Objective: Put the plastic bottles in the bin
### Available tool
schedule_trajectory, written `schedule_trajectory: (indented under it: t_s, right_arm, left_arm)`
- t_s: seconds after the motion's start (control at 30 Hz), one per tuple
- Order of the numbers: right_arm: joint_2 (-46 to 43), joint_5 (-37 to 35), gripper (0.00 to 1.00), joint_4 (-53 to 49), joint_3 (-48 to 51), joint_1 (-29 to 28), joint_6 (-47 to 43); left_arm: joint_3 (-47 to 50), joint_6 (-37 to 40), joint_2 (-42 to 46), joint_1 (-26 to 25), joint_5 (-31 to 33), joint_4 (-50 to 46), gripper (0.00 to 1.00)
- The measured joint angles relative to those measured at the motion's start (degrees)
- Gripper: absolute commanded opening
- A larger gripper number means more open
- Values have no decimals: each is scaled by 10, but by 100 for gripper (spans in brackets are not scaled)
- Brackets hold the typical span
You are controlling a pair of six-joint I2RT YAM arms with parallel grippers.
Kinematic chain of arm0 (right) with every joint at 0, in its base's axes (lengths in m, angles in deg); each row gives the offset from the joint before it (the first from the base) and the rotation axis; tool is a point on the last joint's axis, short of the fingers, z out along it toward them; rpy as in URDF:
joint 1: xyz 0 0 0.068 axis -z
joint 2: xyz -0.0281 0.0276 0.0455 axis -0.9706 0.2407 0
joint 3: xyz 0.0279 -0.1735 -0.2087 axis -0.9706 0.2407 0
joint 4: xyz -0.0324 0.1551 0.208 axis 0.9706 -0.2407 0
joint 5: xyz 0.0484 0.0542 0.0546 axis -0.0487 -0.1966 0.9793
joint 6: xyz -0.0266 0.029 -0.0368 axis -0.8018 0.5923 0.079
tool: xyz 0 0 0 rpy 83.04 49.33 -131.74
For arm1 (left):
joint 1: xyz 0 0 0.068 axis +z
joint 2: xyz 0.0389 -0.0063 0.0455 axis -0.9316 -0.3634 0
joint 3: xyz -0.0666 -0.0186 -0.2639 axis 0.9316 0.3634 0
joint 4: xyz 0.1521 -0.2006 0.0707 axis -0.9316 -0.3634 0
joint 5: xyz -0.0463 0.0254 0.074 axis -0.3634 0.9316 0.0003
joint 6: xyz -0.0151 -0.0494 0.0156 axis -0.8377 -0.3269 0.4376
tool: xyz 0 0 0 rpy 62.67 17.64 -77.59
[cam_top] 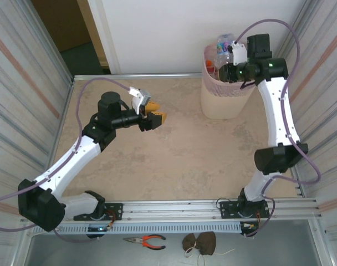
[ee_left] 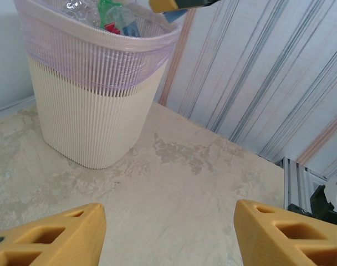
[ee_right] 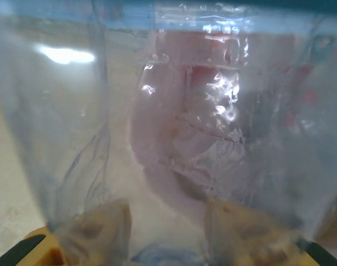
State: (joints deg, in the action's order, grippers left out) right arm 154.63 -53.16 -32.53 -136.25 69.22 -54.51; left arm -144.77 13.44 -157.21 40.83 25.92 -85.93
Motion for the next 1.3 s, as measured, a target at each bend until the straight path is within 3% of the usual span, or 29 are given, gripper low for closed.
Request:
schedule_trajectory:
  t_s: [0.23,0.57,0.93,1.13,1.3]
  right_arm:
    - [90,-23,42,-14,-73,1,-19]
    - [110,-40,65,-28,-78,6,-38]
    - [80,-53,71,-17,-82,7,-35]
    - [73,-56,79,33,-83,-20,-28]
    - [73,-86,77,86,-83,-43,-25]
  left_arm:
    - [0,0,7,0,8,0,63]
    - [1,0,8,0,14,-2,63]
    - [1,0,8,0,14,-2,63]
    - [2,0,8,0,14,-2,63]
    - [2,1,8,0,14,-3,63]
